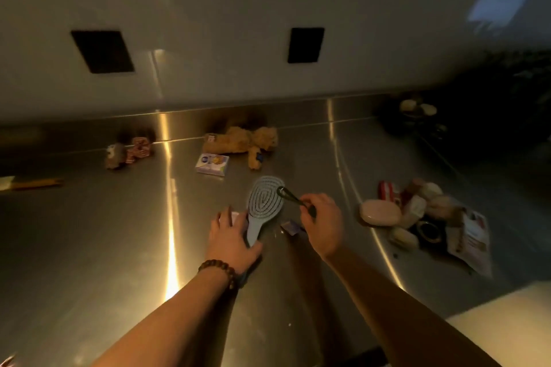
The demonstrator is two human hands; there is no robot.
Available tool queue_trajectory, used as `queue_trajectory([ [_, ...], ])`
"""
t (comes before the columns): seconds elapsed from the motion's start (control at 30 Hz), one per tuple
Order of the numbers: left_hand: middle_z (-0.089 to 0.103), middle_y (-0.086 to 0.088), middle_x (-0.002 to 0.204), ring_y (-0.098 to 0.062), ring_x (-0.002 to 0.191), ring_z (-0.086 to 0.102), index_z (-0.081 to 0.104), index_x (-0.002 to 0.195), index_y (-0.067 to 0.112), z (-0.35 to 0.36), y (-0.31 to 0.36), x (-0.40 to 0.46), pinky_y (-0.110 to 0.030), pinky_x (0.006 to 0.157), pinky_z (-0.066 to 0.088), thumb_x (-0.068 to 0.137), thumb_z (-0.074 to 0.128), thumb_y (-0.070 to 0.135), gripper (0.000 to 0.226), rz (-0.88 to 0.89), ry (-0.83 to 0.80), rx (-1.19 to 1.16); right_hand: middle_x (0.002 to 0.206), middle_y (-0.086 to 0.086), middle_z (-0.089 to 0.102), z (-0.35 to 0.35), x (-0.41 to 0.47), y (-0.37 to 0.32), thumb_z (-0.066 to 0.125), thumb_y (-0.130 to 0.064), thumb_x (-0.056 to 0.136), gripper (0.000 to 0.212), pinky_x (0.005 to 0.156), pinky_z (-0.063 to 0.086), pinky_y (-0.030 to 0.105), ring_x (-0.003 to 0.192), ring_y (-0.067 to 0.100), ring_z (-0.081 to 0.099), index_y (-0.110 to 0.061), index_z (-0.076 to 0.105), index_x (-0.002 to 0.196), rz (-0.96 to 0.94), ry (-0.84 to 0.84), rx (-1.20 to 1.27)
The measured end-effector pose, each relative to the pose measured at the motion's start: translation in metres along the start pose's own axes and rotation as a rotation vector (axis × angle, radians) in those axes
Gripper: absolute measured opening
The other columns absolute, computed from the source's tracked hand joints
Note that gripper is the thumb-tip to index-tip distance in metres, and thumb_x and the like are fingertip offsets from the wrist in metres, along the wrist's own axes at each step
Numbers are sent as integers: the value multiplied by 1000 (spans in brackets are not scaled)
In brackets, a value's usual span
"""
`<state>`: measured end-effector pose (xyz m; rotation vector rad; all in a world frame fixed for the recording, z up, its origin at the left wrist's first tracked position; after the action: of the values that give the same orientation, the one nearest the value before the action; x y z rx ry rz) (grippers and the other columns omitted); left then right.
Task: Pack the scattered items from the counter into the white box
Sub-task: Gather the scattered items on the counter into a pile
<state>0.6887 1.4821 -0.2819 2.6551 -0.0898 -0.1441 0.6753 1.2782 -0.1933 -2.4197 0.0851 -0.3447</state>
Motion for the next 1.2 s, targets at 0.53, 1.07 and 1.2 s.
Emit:
queue_trajectory([
  [0.53, 30, -11, 142, -32, 129, 22, 40, 131, 26, 91, 189, 64, -40, 105, 28, 69, 54, 57, 71, 178, -118, 11, 89, -15, 51, -165, 8, 102, 58, -15, 88, 16, 73, 40, 15, 81, 0, 53, -24, 57, 102, 130, 223, -6],
  [1.07, 14, -9, 154, -32, 140, -2, 22, 143, 35, 111, 224, 75, -49, 113, 5, 72, 42, 69, 81, 193, -74, 96, 90, -9, 61, -223, 9, 249, 55, -22, 90, 16, 60, 45, 18, 77, 7, 61, -38, 55, 89, 544, 341, 284],
  [1.2, 9, -9, 155, -32, 140, -6, 17, 145, 35, 112, 224, 73, -49, 112, 1, 75, 42, 69, 82, 181, -96, 116, 92, -7, 63, -199, 0, 270, 53, -29, 92, 8, 71, 51, 27, 84, 10, 62, -31, 59, 98, 609, 261, 289],
])
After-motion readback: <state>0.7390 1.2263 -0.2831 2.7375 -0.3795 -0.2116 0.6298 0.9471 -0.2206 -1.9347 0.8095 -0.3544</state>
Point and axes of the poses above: each hand's wrist, its own x-axis towards the middle knuckle, its own z-axis out of the palm, y = z × x, the point moved 9 cm from there along x, towards the middle knuckle
